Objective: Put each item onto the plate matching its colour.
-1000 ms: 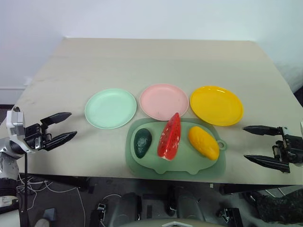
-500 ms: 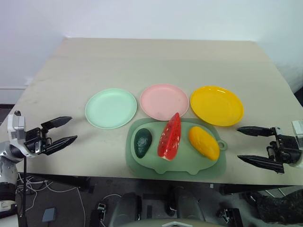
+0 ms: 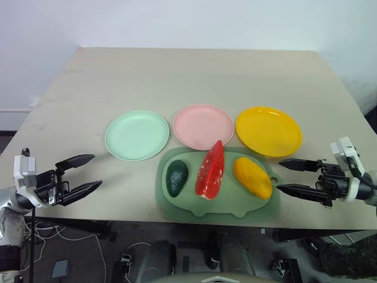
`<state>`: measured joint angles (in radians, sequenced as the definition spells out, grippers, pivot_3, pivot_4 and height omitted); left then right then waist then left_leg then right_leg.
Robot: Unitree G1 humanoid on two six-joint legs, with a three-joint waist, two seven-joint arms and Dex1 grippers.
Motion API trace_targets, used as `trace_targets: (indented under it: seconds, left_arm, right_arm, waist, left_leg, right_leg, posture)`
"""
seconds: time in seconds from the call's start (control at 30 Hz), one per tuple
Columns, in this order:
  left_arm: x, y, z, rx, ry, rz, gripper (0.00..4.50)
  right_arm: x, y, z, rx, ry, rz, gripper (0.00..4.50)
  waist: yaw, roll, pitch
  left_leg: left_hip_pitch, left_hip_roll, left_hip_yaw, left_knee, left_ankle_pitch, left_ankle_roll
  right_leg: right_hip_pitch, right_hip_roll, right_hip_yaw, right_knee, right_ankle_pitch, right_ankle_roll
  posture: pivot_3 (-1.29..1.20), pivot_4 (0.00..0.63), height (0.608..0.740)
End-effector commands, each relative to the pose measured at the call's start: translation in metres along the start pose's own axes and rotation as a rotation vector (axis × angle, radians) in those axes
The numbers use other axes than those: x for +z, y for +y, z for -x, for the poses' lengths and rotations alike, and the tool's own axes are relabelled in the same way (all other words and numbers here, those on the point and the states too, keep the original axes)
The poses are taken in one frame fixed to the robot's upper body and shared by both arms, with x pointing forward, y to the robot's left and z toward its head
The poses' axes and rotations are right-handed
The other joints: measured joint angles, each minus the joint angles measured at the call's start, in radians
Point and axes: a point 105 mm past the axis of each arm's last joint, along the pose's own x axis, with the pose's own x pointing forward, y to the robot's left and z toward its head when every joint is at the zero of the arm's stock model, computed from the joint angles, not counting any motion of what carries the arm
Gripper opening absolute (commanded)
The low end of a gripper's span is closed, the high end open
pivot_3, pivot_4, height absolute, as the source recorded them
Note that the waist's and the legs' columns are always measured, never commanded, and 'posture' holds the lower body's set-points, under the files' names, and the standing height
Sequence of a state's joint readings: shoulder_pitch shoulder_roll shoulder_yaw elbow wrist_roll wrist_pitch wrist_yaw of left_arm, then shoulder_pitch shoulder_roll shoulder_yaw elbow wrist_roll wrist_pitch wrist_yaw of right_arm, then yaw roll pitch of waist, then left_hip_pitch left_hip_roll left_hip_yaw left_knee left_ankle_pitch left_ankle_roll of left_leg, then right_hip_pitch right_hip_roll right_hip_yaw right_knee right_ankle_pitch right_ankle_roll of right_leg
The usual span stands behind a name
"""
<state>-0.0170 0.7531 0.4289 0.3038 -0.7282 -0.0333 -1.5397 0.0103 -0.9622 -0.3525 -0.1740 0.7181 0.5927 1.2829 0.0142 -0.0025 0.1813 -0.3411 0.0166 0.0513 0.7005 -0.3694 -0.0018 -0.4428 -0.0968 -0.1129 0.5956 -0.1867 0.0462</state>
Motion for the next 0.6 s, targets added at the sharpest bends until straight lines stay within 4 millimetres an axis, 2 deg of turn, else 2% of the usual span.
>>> trace_targets:
  seconds: [0.03, 0.23, 0.6]
  left_arm:
    - [0.006, 0.0, -0.002, 0.011, -0.006, -0.068, 4.46]
    - [-0.001, -0.007, -0.009, -0.008, -0.001, -0.044, 4.46]
    - [-0.003, -0.017, -0.027, -0.034, -0.005, -0.046, 4.46]
  right_arm:
    - [0.009, 0.001, -0.01, -0.014, -0.004, 0.102, 4.5]
    - [0.008, 0.002, -0.023, -0.024, 0.0, 0.087, 4.5]
    - [-0.015, -0.002, -0.044, -0.128, 0.114, 0.04, 4.5]
  waist:
    - [0.0, 0.0, 0.0]
    - [-0.001, 0.0, 0.0]
    - [-0.001, 0.0, 0.0]
  left_leg:
    - [0.0, 0.0, 0.0, 0.0, 0.0, 0.0]
    - [0.0, 0.0, 0.0, 0.0, 0.0, 0.0]
    - [0.0, 0.0, 0.0, 0.0, 0.0, 0.0]
  right_leg:
    - [0.0, 0.0, 0.0, 0.0, 0.0, 0.0]
    - [0.0, 0.0, 0.0, 0.0, 0.0, 0.0]
    - [0.0, 0.0, 0.0, 0.0, 0.0, 0.0]
  posture:
    - [0.0, 0.15, 0.736]
    - [0.0, 0.15, 0.736]
    - [0.0, 0.15, 0.736]
